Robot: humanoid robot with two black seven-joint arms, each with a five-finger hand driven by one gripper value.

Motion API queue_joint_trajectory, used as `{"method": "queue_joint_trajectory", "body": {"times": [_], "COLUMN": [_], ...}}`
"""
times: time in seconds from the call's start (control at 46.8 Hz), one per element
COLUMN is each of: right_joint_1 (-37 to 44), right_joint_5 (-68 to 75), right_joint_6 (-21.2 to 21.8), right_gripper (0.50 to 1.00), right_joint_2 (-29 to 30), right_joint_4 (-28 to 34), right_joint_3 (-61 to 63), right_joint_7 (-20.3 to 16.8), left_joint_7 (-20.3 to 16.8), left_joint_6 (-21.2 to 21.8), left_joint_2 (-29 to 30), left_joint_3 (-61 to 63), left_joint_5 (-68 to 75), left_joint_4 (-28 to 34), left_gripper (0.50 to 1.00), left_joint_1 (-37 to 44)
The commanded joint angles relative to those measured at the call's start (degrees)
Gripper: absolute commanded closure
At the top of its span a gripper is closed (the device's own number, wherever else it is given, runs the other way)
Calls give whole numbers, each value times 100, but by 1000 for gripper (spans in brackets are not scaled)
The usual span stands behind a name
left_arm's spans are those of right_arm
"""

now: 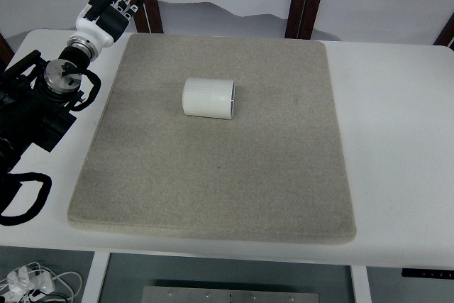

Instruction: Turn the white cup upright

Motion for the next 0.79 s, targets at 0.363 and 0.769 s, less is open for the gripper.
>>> {"method": "queue_joint_trajectory", "body": {"times": [0.363,0.769], "right_joint_1": [0,0], "right_joint_5": [0,0], "right_joint_6": [0,0], "right_gripper": [548,548], "right_joint_2": [0,0], "right_joint_4": [0,0], "right_joint_3": [0,0], "right_joint_7": [0,0], "left_joint_7": [0,9], "left_joint_6": [0,-519], "left_joint_2": [9,9], "left_joint_3": [35,70], "left_joint_5": [27,53], "left_joint_4": [9,17], "left_gripper": [504,504], "left_joint_1": [-41,46]}}
